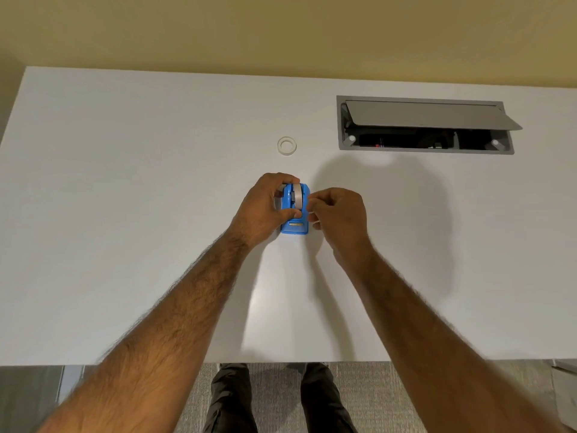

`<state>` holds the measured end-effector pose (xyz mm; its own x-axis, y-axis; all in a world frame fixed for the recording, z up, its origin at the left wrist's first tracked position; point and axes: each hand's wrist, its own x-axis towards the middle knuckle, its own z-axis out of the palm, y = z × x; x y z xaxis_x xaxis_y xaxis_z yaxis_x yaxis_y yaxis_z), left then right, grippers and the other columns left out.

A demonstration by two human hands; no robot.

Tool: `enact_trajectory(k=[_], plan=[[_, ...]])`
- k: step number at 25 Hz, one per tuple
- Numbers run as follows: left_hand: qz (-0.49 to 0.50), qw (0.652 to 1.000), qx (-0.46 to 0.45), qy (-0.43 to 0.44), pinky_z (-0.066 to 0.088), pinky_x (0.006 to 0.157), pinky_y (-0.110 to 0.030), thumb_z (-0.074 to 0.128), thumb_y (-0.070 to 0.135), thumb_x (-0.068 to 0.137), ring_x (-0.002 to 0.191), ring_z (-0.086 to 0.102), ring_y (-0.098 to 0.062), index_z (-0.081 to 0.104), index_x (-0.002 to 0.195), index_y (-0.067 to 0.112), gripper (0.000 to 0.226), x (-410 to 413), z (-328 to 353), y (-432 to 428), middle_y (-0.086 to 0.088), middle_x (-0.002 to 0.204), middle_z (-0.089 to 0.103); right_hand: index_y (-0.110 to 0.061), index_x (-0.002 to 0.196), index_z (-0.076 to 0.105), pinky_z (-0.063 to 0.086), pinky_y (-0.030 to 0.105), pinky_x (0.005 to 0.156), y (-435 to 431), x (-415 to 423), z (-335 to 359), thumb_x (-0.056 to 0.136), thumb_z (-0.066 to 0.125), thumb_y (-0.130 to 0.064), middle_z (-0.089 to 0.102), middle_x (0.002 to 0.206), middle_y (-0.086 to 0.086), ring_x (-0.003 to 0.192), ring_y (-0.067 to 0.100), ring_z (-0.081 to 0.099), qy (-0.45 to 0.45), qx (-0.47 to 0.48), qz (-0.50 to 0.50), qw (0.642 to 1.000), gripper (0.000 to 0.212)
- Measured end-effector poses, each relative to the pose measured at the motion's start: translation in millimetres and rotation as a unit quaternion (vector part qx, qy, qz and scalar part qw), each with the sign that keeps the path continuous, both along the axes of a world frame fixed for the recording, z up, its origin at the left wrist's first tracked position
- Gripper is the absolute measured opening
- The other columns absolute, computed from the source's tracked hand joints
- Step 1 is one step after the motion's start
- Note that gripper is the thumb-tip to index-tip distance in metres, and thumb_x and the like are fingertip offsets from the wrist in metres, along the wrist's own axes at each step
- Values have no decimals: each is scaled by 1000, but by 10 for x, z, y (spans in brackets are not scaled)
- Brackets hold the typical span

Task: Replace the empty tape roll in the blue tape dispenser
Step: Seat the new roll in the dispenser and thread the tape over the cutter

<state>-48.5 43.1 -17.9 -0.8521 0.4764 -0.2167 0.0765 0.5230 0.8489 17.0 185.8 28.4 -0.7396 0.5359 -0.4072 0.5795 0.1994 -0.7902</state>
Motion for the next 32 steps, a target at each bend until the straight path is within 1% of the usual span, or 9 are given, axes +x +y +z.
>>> enact_trajectory(k=[4, 7, 11, 13, 17, 21, 25, 30, 32], plan=[[-21, 999, -18, 36, 47, 103, -33, 82, 20, 80, 118, 58, -16, 59, 130, 24, 55, 7, 40, 0, 5, 133, 59, 0, 97, 69, 60, 33, 68, -134, 70, 185, 85, 64, -8, 73, 84, 16, 67, 21, 66, -58, -258, -151, 952, 15], [-43, 998, -4, 36, 44, 108, -31, 68, 17, 93, 124, 57, -12, 58, 136, 24, 45, 2, 80, -56, 6, 138, 60, 4, 103, 66, 58, 31, 62, -174, 68, 215, 85, 64, -4, 68, 79, 16, 64, 20, 64, -64, -336, -191, 920, 20], [-51, 997, 3, 64, 41, 110, -24, 46, 12, 103, 128, 57, -10, 61, 138, 21, 39, -11, 58, -129, 4, 139, 63, 5, 108, 63, 57, 28, 56, -210, 79, 179, 85, 62, -3, 68, 80, 16, 63, 20, 65, -59, -373, -209, 902, 24], [-28, 997, 9, 65, 44, 106, -21, 49, 16, 103, 122, 61, -9, 65, 132, 22, 34, -16, 68, -109, 6, 133, 67, 5, 108, 63, 57, 27, 54, -218, 79, 168, 85, 62, -2, 67, 80, 16, 62, 19, 64, -55, -388, -219, 894, 24], [17, 999, 22, 45, 42, 86, -1, 59, 20, 98, 98, 64, 5, 72, 115, 22, 21, -5, 123, -8, 17, 110, 70, 3, 103, 65, 55, 24, 50, -216, 65, 144, 86, 62, -6, 68, 75, 14, 58, 16, 64, -67, -374, -222, 898, 19], [45, 998, 33, 37, 43, 80, -1, 65, 22, 95, 91, 62, 15, 73, 104, 20, 12, -27, 137, 34, 24, 98, 69, -1, 99, 66, 50, 22, 46, -210, 18, 133, 85, 69, -17, 69, 78, 12, 56, 14, 63, -99, -343, -206, 911, 22], [46, 998, 28, 34, 42, 79, 2, 66, 22, 95, 96, 63, 11, 74, 105, 21, 13, -40, 143, 38, 22, 100, 70, -3, 97, 67, 47, 19, 43, -195, -68, 149, 82, 75, -27, 68, 72, 9, 47, 11, 60, -119, -340, -193, 913, 29], [52, 998, 31, 26, 42, 79, 1, 68, 21, 93, 98, 66, 3, 75, 102, 20, 11, -46, 159, 44, 20, 101, 72, -4, 86, 64, 47, 17, 39, -181, -152, 170, 87, 69, -14, 68, 74, 11, 53, 12, 62, -128, -362, -205, 900, 11], [48, 998, 29, 28, 42, 80, 2, 69, 22, 93, 99, 67, 0, 75, 103, 20, 12, -49, 164, 45, 17, 103, 73, -3, 92, 64, 47, 17, 39, -186, -170, 156, 87, 67, -10, 68, 78, 12, 54, 12, 62, -136, -369, -215, 894, 10]])
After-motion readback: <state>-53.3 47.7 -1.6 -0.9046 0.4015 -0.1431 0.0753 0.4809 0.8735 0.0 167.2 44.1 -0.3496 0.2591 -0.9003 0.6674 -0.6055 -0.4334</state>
